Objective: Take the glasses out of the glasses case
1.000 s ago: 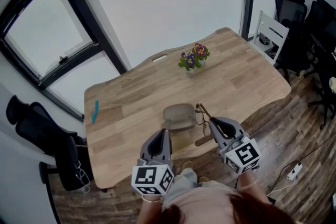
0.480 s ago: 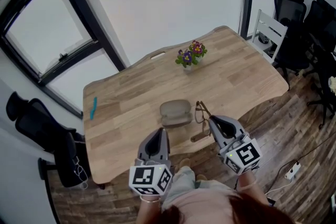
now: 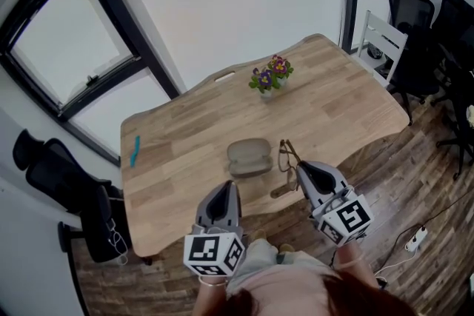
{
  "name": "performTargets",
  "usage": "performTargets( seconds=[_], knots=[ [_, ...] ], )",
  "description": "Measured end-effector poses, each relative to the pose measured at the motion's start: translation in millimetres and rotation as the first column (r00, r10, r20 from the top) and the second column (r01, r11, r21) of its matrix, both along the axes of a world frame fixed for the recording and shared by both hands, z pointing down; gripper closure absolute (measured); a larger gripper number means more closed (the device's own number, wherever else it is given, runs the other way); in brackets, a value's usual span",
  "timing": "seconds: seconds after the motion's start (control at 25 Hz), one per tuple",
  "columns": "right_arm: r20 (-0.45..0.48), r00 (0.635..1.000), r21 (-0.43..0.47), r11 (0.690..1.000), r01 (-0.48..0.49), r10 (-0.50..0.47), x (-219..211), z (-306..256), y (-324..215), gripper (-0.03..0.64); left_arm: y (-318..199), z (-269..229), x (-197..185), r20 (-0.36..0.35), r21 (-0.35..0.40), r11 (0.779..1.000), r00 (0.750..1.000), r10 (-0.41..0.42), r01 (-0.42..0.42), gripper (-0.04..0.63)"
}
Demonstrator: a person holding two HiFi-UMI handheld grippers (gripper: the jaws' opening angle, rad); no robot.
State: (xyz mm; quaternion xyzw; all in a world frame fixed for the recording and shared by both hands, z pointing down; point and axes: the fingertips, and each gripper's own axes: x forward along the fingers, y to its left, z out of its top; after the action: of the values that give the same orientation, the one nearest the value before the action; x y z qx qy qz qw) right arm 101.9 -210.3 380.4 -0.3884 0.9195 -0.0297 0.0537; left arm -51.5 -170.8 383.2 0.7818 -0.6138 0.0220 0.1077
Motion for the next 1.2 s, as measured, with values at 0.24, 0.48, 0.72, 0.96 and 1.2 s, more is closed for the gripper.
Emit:
performTargets(
  seconds=[0.24,0.48,0.72,0.96,1.2],
  knots=[
    [0.001,1.0,-0.008,1.0,-0.019,0.019,-5.6,3.3,0.3,0.604,-1.2,0.4,-8.4,0.002,0.0,1.0,1.0,0.014,-0.014,0.595],
    [0.013,0.999,-0.007,0.999,-0.045,0.045,-17.7,-1.0,-2.4,0.604,-6.3,-1.8,-20.2,-0.003,0.002,0.999,0.999,0.047,-0.047,0.595],
    [0.025,0.997,-0.011,0.998,-0.067,0.067,-35.0,-6.8,-3.8,0.604,-9.0,-2.5,-41.2,-0.01,-0.002,0.998,0.998,0.06,-0.06,0.595],
    [0.023,0.996,-0.014,0.996,-0.087,0.087,-47.5,-9.0,-5.2,0.604,-14.1,0.6,-57.0,-0.032,-0.013,0.998,0.997,0.064,-0.064,0.595],
    [0.009,0.995,-0.012,0.995,-0.101,0.102,-57.6,-11.5,-7.5,0.604,-19.1,3.9,-65.3,-0.048,-0.015,0.996,0.995,0.084,-0.085,0.595]
  ],
)
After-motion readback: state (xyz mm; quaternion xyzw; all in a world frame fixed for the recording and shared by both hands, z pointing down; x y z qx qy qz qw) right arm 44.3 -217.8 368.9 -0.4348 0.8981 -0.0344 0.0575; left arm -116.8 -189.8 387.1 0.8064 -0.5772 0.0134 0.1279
